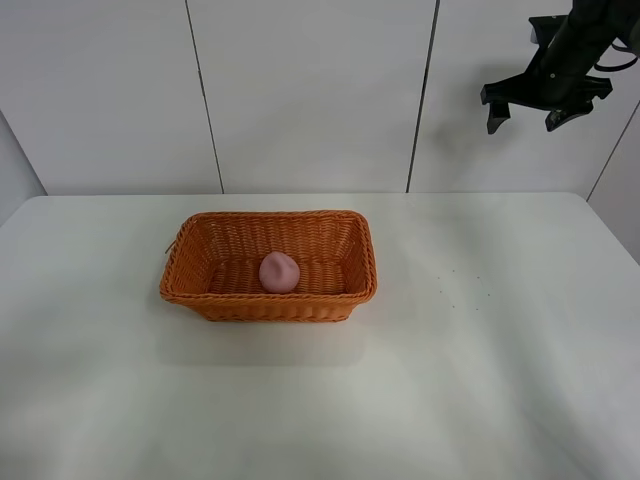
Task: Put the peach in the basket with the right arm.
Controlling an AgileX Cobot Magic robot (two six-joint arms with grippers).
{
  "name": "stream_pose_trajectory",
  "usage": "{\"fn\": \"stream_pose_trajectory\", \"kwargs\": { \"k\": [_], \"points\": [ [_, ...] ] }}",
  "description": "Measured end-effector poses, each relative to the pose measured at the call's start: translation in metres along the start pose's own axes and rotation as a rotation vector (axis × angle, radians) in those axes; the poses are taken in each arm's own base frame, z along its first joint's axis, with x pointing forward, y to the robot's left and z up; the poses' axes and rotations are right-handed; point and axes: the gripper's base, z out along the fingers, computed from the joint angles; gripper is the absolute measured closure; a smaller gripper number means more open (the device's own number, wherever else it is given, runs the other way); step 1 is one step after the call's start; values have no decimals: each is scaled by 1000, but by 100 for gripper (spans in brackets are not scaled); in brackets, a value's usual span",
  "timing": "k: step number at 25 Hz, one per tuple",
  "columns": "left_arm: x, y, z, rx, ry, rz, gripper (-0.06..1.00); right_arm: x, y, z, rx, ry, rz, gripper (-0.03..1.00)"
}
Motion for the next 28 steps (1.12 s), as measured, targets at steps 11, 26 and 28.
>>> {"fn": "stream_pose_trajectory", "kwargs": {
  "k": [11,26,28],
  "points": [
    [0,0,0,0,0,0,-5,39,-1,-33,-14,118,3,33],
    [0,0,0,0,0,0,-5,238,-12,-156,-14,275,-18,33],
    [0,0,0,0,0,0,-5,272,-13,-167,-15,268,-20,33]
  ]
}}
